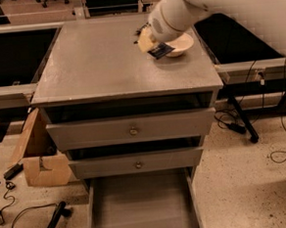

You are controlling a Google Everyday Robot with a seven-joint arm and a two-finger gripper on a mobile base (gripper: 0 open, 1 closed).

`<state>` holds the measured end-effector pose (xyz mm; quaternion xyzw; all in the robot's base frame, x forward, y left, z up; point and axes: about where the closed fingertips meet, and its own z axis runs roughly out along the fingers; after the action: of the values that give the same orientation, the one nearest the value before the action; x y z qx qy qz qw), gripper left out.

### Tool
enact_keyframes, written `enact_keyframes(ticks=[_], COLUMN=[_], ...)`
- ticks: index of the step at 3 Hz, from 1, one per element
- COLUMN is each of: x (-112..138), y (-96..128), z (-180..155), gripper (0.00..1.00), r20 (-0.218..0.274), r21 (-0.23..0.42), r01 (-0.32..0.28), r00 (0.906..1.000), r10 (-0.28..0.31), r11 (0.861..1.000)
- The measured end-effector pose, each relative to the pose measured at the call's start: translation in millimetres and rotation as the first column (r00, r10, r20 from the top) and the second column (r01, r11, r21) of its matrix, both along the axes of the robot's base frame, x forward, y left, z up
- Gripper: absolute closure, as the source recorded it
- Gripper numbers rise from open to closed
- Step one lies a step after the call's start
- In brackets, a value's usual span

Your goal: Place rxbar blueberry into bottom drawer

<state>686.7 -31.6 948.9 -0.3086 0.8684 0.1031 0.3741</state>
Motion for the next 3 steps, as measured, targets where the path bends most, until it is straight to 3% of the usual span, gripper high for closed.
enact_keyframes(ticks=[1,2,3], x=[-85,-134,-176], y=[-37,-53,-71], z=[-1,-47,-136], gripper=[1.0,1.0,1.0], r20=[0.017,-0.003,-0.094], r21=[0.017,0.069,0.144], r01=[0.053,0.047,0.066], r00=[0.9985,0.9989,0.9942], r10=[-0.053,-0.047,-0.052], r11=[0.998,0.997,0.987])
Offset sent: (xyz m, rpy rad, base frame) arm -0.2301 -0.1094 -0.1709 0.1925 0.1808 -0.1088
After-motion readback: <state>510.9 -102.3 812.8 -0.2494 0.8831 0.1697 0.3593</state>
